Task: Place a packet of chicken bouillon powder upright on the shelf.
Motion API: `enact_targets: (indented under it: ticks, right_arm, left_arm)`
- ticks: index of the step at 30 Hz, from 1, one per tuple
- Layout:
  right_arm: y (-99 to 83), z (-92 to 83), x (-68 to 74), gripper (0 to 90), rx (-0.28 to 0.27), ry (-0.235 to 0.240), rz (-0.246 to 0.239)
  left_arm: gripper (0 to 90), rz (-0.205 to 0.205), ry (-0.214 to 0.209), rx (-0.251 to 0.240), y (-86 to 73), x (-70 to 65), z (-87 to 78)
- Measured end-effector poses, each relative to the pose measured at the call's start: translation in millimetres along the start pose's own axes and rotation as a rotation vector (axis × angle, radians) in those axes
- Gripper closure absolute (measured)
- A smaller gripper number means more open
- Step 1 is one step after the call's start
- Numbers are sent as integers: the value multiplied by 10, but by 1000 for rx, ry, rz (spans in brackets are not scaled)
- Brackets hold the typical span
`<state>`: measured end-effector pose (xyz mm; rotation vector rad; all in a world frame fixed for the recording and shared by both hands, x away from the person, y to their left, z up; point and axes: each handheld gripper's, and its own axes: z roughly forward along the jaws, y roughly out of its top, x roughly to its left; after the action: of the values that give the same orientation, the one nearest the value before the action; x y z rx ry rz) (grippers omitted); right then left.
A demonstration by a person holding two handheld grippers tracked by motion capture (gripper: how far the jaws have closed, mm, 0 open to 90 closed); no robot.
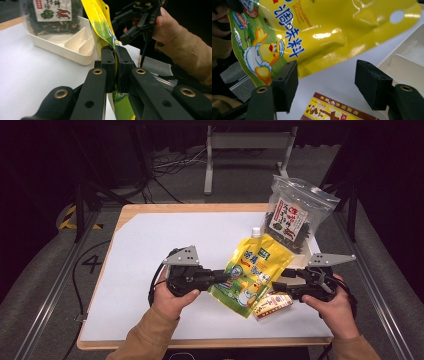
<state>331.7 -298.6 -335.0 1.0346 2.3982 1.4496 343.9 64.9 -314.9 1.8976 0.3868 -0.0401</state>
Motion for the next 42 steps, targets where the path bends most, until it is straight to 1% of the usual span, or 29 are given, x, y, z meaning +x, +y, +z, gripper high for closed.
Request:
enact_targets:
  ticks: [3, 7, 11, 13, 14, 16, 18, 20, 21, 22, 24, 27, 28, 29, 34, 36, 42]
  right_arm:
    - [1, 20, 10, 354, 0, 13, -1]
    - [-4, 35, 5, 353, -5, 31, 3]
    - [-26, 90, -11, 336, -25, 79, 31]
    - [-33, 124, -7, 336, -27, 91, 34]
    - [-33, 135, -4, 340, -30, 99, 36]
    - [-32, 140, 0, 350, -33, 103, 35]
    - [-27, 133, 16, 417, -47, 109, 21]
    - [-27, 109, 9, 495, -59, 126, 21]
    - [-26, 96, 5, 538, -66, 137, 29]
    - [-27, 84, 2, 573, -75, 142, 30]
    - [-26, 64, 3, 646, -81, 145, 19]
    - [-23, 40, 15, 704, -87, 148, 13]
    - [-24, 34, 13, 735, -88, 153, 10]
    - [-24, 25, 15, 774, -93, 158, 6]
    - [-21, -1, 32, 822, -99, 154, -11]
    - [-18, -6, 37, 826, -101, 153, -15]
    - [12, -51, 99, 840, -119, 134, -52]
  left_arm:
    - [868, 11, -15, -7, -30, 19, 27]
    - [868, 21, -22, -17, -45, 32, 29]
    - [868, 28, -24, -33, -53, 31, 31]
    - [868, 25, -25, -34, -59, 30, 40]
    - [868, 30, -25, -34, -61, 32, 43]
    - [868, 29, -26, -35, -67, 33, 54]
    - [868, 27, -27, -50, -80, 41, 49]
    - [867, 23, -37, -64, -86, 55, 35]
    - [866, 22, -38, -69, -90, 60, 29]
    - [866, 26, -40, -69, -91, 66, 25]
    - [866, 21, -46, -71, -98, 73, 24]
    - [864, 21, -50, -71, -101, 84, 22]
    - [864, 17, -56, -72, -104, 86, 24]
    - [864, 21, -55, -70, -106, 89, 27]
    - [864, 17, -47, -63, -115, 97, 39]
    - [864, 14, -42, -64, -117, 107, 34]
    - [856, -1, -38, -71, -128, 134, 15]
